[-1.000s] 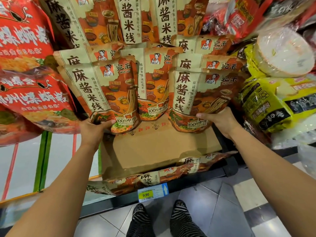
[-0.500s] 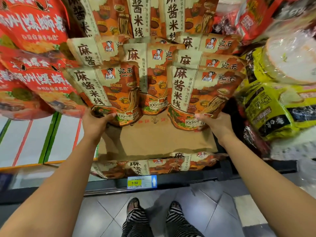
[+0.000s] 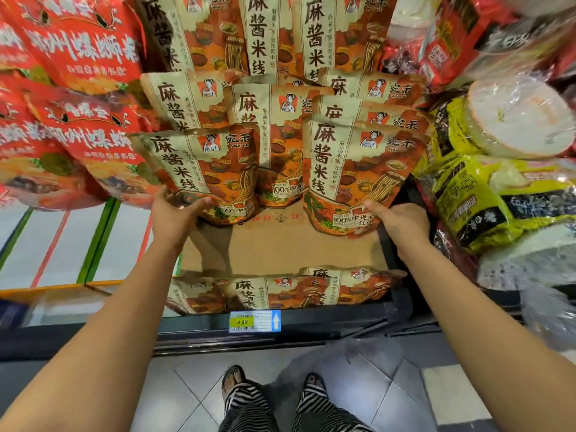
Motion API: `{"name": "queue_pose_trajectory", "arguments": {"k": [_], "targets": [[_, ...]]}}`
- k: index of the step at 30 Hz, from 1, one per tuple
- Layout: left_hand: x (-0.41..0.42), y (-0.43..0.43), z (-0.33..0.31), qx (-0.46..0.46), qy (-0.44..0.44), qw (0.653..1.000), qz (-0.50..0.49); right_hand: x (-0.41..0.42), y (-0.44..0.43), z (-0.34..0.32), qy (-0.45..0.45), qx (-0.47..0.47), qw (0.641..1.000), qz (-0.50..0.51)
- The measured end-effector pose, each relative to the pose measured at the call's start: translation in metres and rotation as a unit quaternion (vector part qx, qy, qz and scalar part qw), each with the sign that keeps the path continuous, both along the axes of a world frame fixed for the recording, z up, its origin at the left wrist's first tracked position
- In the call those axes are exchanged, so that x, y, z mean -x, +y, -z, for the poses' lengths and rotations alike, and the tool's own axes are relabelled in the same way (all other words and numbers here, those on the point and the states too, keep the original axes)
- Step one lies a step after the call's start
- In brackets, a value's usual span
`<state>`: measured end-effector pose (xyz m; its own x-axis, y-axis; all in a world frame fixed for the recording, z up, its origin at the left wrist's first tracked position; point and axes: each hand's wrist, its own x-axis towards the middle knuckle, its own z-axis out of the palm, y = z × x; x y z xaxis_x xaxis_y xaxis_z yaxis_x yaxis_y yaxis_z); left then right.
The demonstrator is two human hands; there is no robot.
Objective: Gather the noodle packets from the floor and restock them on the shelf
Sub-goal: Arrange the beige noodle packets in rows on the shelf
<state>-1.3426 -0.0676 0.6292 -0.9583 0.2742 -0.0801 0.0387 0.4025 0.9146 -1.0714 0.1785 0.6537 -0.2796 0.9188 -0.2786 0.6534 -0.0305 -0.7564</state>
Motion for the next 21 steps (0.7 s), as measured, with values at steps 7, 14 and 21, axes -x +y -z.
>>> {"name": "queue_pose_trajectory", "arguments": {"k": [7,14,21], "targets": [[-0.008,-0.055,-0.018,0.073,0.06,0.994,-0.045,0.024,-0.08,-0.025,-0.065,-0.062,0.992,-0.091],[-0.017,-0.154,-0.036,0.294,0.171,0.939,-0.046,0.106,-0.199,-0.049,-0.13,-0.208,0.885,-0.395],[-0.02,-0.3,-0.014,0.404,0.122,0.903,-0.078,0.187,-0.355,-0.036,-0.15,-0.302,0.764,-0.55]]}}
